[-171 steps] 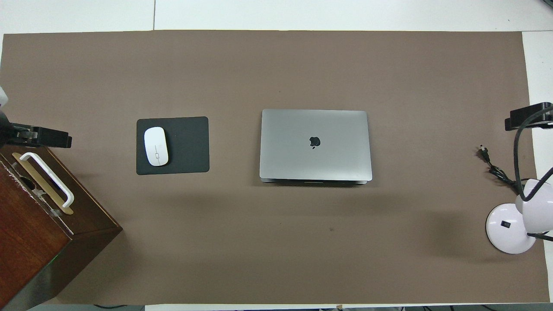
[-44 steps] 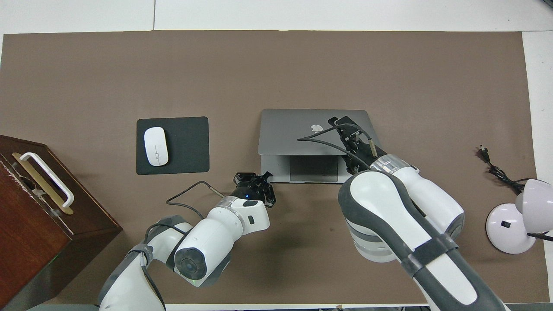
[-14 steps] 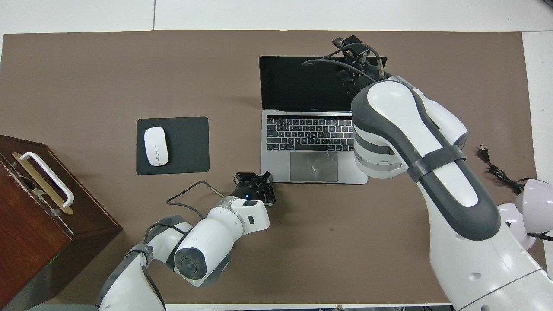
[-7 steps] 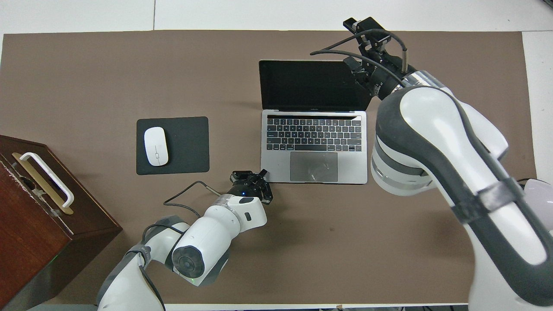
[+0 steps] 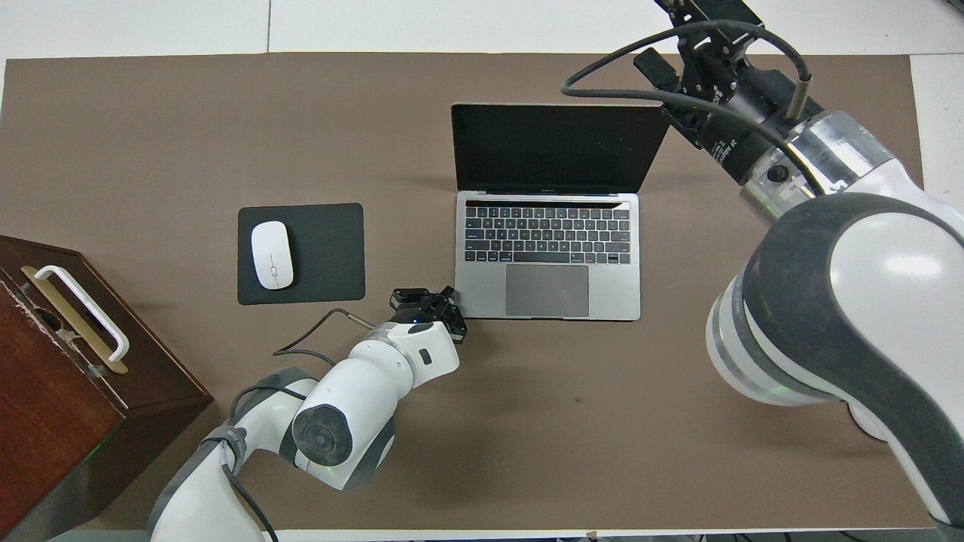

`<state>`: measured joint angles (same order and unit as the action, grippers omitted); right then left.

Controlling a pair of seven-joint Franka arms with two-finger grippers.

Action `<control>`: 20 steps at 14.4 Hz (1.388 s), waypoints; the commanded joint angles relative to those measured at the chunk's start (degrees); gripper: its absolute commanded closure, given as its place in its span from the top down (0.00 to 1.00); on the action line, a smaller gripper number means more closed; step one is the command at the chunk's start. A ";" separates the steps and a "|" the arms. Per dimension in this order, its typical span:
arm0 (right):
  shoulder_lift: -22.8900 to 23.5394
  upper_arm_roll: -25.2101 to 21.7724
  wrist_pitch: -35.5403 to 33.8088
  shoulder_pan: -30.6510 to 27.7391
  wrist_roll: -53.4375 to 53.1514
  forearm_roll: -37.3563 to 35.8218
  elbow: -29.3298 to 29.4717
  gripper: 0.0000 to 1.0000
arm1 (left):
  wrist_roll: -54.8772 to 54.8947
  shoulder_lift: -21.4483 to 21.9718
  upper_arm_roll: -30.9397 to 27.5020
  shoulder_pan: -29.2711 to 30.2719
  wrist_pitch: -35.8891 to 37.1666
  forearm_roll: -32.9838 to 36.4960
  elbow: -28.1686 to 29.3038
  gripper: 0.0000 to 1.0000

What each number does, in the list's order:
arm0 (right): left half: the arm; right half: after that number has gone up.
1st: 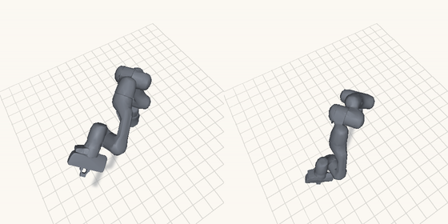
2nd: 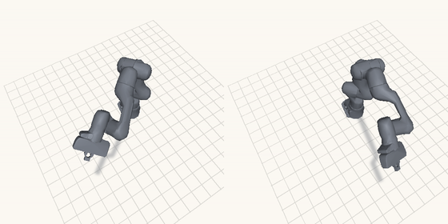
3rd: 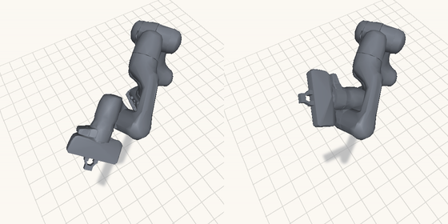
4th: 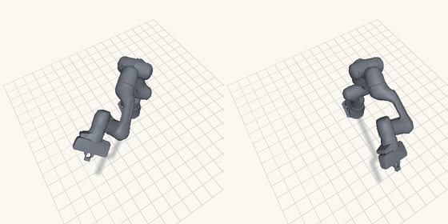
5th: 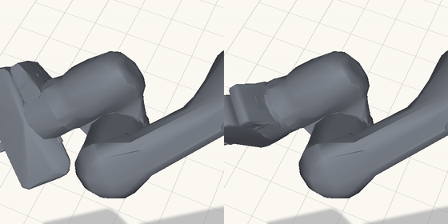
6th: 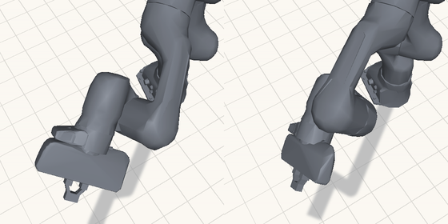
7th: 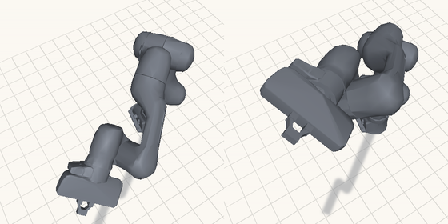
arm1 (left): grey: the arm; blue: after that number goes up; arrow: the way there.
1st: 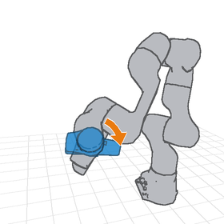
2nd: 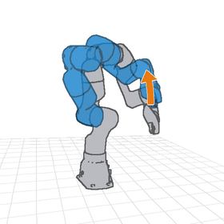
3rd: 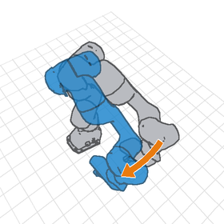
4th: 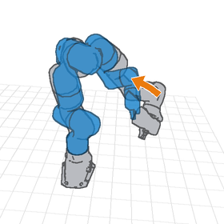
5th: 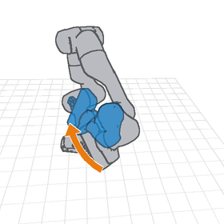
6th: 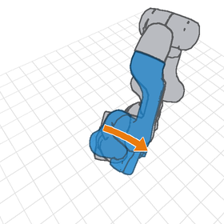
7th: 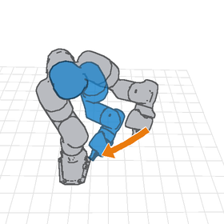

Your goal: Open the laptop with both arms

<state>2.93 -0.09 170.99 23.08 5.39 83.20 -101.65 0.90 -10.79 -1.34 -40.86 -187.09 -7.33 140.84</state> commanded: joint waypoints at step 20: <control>-3.55 -0.97 -79.14 -26.87 -8.36 -80.54 15.43 1.00 | 7.10 16.76 -1.91 30.29 67.35 8.56 -28.58 1.00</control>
<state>-1.29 -2.34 93.46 -4.12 0.66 6.32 -88.19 7.79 4.31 -3.83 -13.88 -125.87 0.31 114.80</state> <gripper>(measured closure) 0.000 0.000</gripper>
